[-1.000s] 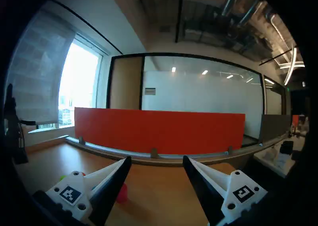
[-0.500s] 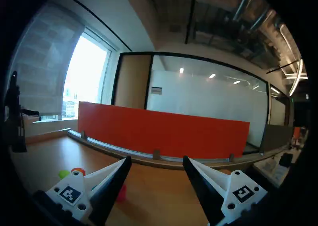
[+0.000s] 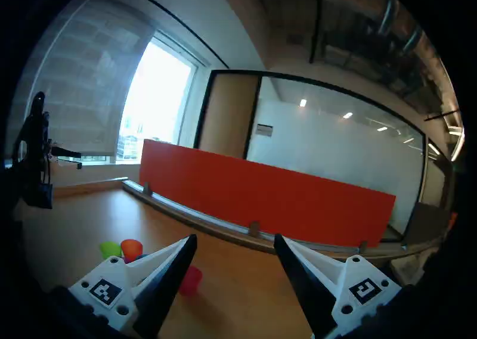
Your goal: Pour water
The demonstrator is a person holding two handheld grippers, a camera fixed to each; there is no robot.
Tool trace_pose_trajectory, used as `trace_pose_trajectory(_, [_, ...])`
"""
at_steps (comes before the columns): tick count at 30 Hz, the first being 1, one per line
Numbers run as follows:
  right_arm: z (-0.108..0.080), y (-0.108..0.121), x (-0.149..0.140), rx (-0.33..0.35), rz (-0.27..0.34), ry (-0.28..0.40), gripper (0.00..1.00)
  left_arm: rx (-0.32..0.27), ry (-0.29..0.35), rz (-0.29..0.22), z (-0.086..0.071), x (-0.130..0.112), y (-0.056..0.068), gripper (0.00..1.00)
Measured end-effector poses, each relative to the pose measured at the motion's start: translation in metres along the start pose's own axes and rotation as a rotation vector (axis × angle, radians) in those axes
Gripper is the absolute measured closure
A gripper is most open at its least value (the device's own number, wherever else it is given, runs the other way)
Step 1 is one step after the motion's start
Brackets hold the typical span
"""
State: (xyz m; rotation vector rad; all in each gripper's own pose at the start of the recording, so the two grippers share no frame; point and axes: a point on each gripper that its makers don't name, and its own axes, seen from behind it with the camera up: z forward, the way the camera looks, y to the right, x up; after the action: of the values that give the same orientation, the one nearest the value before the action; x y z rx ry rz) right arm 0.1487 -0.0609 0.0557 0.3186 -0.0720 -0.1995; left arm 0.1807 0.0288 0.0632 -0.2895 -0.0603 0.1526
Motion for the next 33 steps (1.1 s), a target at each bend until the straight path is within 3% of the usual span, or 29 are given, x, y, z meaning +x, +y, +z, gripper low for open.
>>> trace_pose_trajectory(9, [0.007,-0.013,-0.003,0.111,-0.033,-0.048,0.0,-0.117,-0.041,0.05,0.003,-0.004,0.019,0.07])
trace_pose_trajectory(15, [0.013,-0.021,0.0,0.167,-0.055,-0.061,0.0,-0.15,-0.066,0.104,0.008,-0.011,0.029,0.07])
trace_pose_trajectory(33, [0.029,-0.054,-0.004,0.353,-0.11,-0.123,0.0,-0.324,-0.14,0.092,0.016,-0.032,0.059,0.07])
